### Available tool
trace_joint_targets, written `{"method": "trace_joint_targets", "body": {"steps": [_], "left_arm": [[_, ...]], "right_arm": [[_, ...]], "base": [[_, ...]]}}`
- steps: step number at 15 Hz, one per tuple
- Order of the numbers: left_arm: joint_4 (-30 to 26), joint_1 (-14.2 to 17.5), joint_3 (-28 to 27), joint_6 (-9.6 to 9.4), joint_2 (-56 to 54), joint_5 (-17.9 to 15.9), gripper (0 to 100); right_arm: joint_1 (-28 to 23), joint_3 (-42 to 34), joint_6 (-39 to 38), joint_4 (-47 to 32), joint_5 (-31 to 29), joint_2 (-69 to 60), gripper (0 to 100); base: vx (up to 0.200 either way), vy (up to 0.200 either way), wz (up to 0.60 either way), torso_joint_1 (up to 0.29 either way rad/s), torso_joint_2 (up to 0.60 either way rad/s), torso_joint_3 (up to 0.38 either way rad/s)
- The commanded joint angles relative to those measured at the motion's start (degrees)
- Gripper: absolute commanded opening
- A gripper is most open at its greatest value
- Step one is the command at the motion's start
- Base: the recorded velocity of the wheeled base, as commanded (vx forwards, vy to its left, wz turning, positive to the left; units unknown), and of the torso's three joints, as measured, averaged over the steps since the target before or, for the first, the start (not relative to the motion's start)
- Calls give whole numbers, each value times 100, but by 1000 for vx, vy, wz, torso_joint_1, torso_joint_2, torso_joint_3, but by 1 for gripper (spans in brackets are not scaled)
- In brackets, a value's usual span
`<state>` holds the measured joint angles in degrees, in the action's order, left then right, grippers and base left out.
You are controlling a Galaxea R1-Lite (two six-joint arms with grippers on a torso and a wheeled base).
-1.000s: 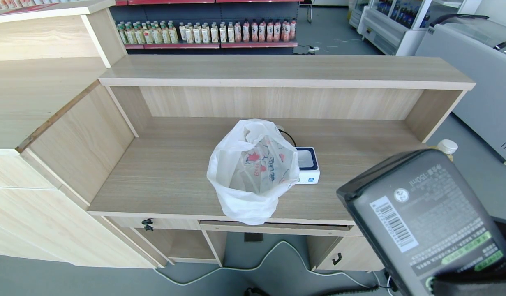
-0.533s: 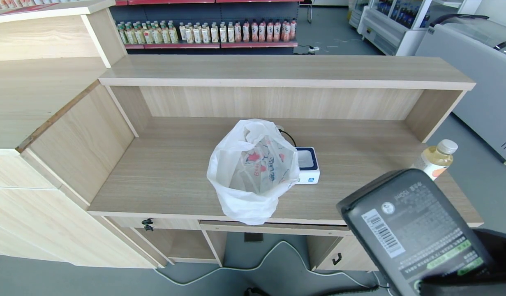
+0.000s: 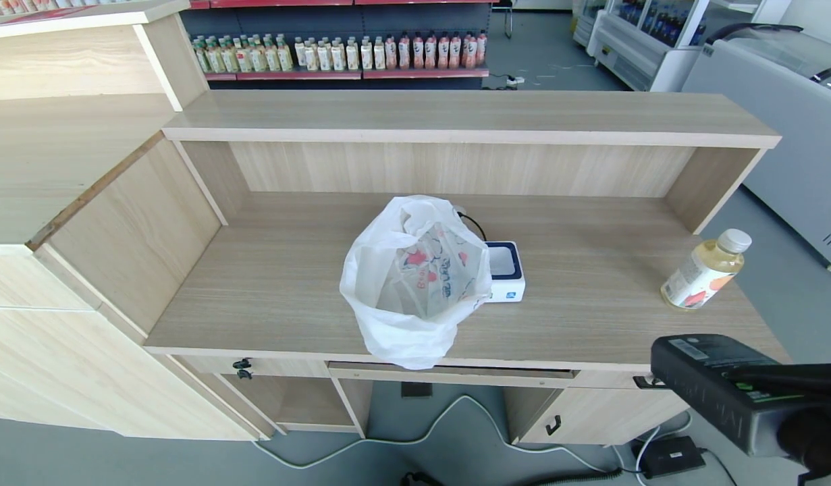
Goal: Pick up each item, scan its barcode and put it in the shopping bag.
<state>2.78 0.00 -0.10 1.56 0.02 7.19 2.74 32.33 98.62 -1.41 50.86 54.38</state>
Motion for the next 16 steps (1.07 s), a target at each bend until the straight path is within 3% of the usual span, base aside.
{"method": "trace_joint_targets", "body": {"steps": [1,7,11,14,16], "left_arm": [[3,0,1,2,-2,1,100],[3,0,1,2,-2,1,100],[3,0,1,2,-2,1,100],[3,0,10,2,-2,1,100],[3,0,1,2,-2,1,100]], "right_arm": [[-1048,-95,-528,-131,319,-499,0],[-1601,-218,-2427,-131,249,-736,0],[-1716,-227,-3481,-122,-480,-833,0],[-1716,-174,-4255,36,-1122,-815,0],[-1707,-51,-5468,282,-1395,-762,0]], "base": [[0,0,0,0,0,0],[0,0,0,0,0,0],[0,0,0,0,0,0],[0,0,600,4,2,2],[0,0,300,-1,-1,1]]}}
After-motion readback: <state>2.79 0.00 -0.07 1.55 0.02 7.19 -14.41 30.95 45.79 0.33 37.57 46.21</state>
